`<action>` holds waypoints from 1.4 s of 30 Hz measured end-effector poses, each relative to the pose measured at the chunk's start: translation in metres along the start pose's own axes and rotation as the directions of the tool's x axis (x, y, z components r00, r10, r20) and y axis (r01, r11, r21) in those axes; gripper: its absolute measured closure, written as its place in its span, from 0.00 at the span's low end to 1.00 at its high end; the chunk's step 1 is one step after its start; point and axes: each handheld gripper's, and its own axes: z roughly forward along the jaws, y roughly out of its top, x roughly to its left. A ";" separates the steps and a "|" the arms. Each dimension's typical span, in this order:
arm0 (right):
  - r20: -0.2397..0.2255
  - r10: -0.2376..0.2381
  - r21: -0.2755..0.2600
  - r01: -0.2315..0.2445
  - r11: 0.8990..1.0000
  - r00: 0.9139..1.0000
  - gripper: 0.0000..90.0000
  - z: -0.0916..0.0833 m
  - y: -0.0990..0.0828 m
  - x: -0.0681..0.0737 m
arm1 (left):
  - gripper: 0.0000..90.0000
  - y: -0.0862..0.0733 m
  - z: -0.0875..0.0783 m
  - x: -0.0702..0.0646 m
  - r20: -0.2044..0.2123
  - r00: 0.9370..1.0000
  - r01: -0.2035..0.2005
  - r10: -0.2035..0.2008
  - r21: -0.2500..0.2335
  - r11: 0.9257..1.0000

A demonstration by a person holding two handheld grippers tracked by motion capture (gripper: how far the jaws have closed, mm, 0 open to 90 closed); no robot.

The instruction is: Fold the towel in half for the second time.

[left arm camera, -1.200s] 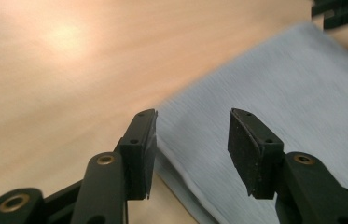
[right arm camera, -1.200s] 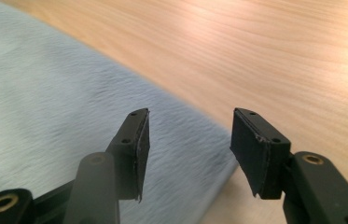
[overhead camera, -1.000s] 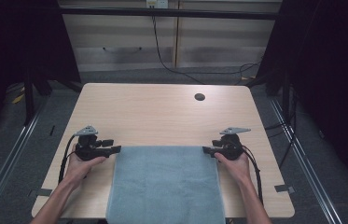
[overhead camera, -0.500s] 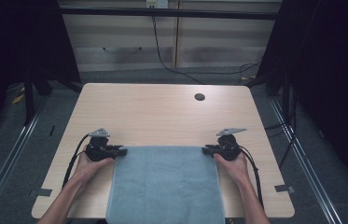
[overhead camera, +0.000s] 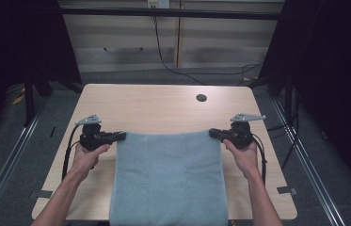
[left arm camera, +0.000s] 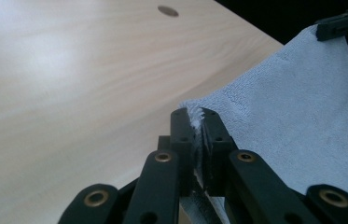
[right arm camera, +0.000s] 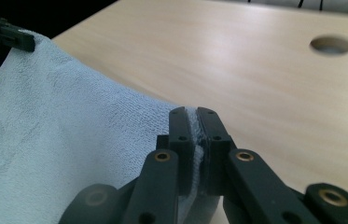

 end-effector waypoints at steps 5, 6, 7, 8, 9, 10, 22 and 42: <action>0.025 -0.037 -0.046 0.038 0.998 0.999 0.95 -0.011 0.036 0.002 | 0.95 0.038 -0.012 -0.002 -0.022 0.999 -0.032 0.031 -0.051 0.998; 0.037 -0.049 -0.053 0.051 0.997 0.998 0.95 -0.013 0.043 0.003 | 0.95 0.044 -0.014 -0.002 -0.027 0.999 -0.035 0.034 -0.059 0.998; 0.040 -0.053 -0.062 0.055 0.997 0.998 0.95 -0.015 0.047 0.003 | 0.95 0.053 -0.017 -0.003 -0.035 0.999 -0.044 0.042 -0.072 0.996; 0.044 -0.054 -0.080 0.057 0.995 0.998 0.95 -0.018 0.054 0.003 | 0.95 0.059 -0.018 -0.002 -0.040 0.998 -0.051 0.048 -0.078 0.996; 0.045 -0.053 -0.089 0.057 0.994 0.998 0.95 -0.020 0.058 0.003 | 0.95 0.065 -0.020 -0.003 -0.042 0.998 -0.051 0.048 -0.088 0.995; 0.050 -0.056 -0.100 0.061 0.993 0.997 0.95 -0.022 0.063 0.002 | 0.95 0.073 -0.021 -0.004 -0.050 0.997 -0.059 0.054 -0.101 0.993; 0.086 -0.075 -0.157 0.088 0.984 0.993 0.95 -0.036 0.096 0.002 | 0.95 0.096 -0.023 -0.006 -0.066 0.994 -0.091 0.082 -0.144 0.985; -0.017 -0.136 -0.091 0.133 0.987 0.991 0.94 -0.053 0.003 0.036 | 0.94 0.001 -0.043 -0.032 0.033 0.986 -0.158 0.163 -0.134 0.978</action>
